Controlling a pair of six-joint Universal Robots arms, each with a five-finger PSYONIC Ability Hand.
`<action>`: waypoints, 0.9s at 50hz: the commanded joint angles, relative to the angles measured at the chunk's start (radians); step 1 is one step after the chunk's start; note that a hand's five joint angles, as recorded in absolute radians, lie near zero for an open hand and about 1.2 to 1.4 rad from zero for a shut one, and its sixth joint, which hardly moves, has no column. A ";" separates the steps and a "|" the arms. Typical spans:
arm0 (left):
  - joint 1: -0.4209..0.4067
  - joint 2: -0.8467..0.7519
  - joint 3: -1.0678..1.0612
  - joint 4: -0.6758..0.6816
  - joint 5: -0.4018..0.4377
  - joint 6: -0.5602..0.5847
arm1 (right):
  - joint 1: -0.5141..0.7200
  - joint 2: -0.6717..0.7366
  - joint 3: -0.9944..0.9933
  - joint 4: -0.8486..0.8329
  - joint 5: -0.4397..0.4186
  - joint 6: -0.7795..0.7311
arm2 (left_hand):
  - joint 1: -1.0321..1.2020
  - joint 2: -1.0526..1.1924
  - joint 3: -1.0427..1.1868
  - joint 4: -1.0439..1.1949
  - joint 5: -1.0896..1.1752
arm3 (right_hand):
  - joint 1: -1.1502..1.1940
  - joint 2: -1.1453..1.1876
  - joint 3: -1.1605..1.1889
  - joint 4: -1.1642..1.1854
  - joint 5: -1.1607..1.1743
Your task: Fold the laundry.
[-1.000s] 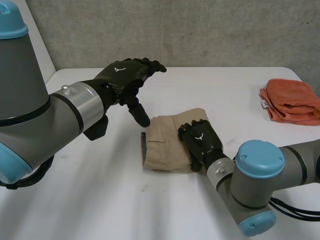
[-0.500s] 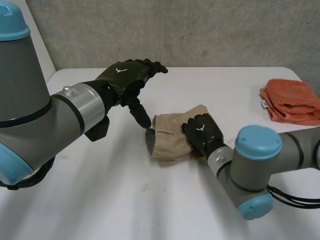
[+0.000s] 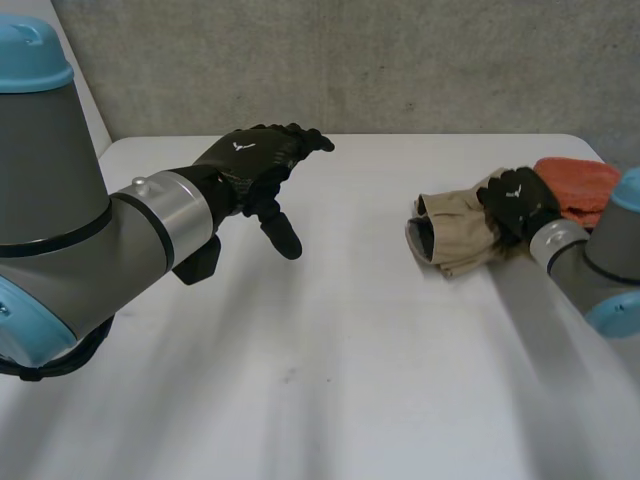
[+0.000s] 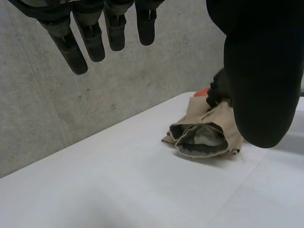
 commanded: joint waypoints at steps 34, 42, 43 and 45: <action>0.009 -0.030 -0.012 0.030 -0.013 -0.041 | -0.388 0.386 -0.659 0.049 -0.302 0.151 | 0.033 0.020 0.013 0.023 -0.001 | 0.503 0.234 0.296 0.227 0.385; 0.009 -0.033 -0.012 0.030 -0.013 -0.048 | -0.429 0.338 -0.574 0.057 -0.299 0.111 | 0.036 0.023 0.016 0.026 0.002 | 0.101 -0.168 -0.105 -0.174 -0.016; 0.009 -0.033 -0.012 0.030 -0.013 -0.048 | -0.431 0.320 -0.561 0.062 -0.294 0.112 | 0.036 0.023 0.016 0.026 0.002 | -0.151 -0.421 -0.358 -0.427 -0.269; 0.009 -0.033 -0.012 0.030 -0.013 -0.048 | -0.430 0.286 -0.535 0.072 -0.290 0.119 | 0.036 0.023 0.016 0.026 0.002 | -0.525 -0.794 -0.731 -0.801 -0.642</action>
